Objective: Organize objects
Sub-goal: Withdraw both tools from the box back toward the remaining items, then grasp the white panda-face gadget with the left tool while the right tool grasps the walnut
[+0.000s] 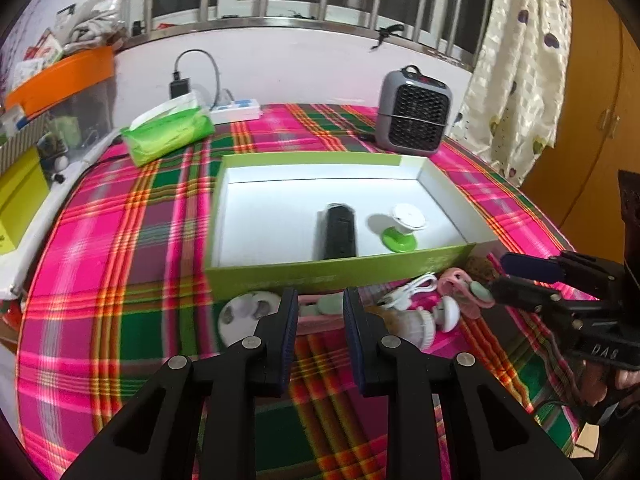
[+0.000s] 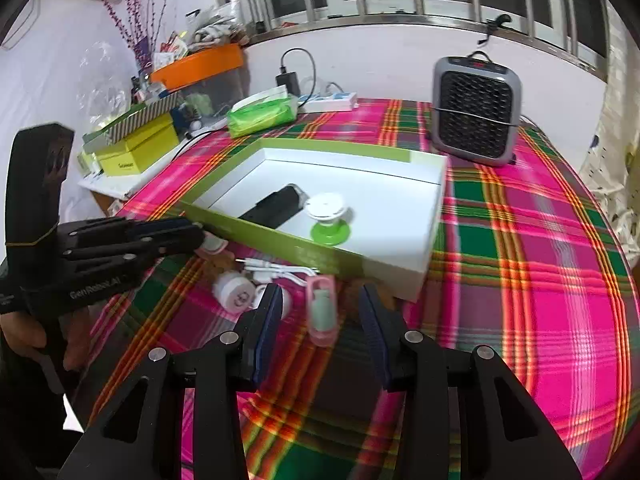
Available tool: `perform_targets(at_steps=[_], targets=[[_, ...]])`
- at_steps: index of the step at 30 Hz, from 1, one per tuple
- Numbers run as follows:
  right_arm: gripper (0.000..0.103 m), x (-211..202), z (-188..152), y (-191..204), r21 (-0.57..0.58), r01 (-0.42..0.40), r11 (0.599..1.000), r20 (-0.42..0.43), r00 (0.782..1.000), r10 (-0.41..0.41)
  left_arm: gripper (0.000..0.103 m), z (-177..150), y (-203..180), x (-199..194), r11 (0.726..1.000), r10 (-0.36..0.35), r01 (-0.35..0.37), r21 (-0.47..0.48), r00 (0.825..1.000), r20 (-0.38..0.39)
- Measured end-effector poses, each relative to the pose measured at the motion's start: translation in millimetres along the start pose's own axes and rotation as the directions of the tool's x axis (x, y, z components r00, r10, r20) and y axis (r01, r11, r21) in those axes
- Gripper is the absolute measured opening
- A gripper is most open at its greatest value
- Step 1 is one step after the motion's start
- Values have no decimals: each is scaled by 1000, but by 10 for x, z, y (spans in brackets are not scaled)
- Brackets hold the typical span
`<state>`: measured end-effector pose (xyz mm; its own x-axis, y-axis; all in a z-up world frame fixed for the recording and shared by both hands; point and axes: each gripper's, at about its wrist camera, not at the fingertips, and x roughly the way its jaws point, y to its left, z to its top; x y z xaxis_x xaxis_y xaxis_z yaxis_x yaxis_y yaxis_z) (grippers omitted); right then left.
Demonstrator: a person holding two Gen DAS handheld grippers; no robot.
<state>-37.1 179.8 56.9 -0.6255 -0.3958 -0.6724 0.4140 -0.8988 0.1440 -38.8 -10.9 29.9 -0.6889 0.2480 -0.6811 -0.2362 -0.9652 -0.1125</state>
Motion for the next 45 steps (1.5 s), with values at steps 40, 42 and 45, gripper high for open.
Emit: perform_targets(at_steps=[40,42,45], targets=[[41,311,10,-343,155,11,988,-94,996,4,40,-39,509,262,982,66,-80,-169,994,-86],[41,306,11,-343,155,16,988,-92,996,-1,37,-38,510,261,983,63,-77,-168,994,-85],[34,289,6,-334,151,26,988,-87,996,-13,30,-27,499,222,984,56,-65,-164,997,-60]])
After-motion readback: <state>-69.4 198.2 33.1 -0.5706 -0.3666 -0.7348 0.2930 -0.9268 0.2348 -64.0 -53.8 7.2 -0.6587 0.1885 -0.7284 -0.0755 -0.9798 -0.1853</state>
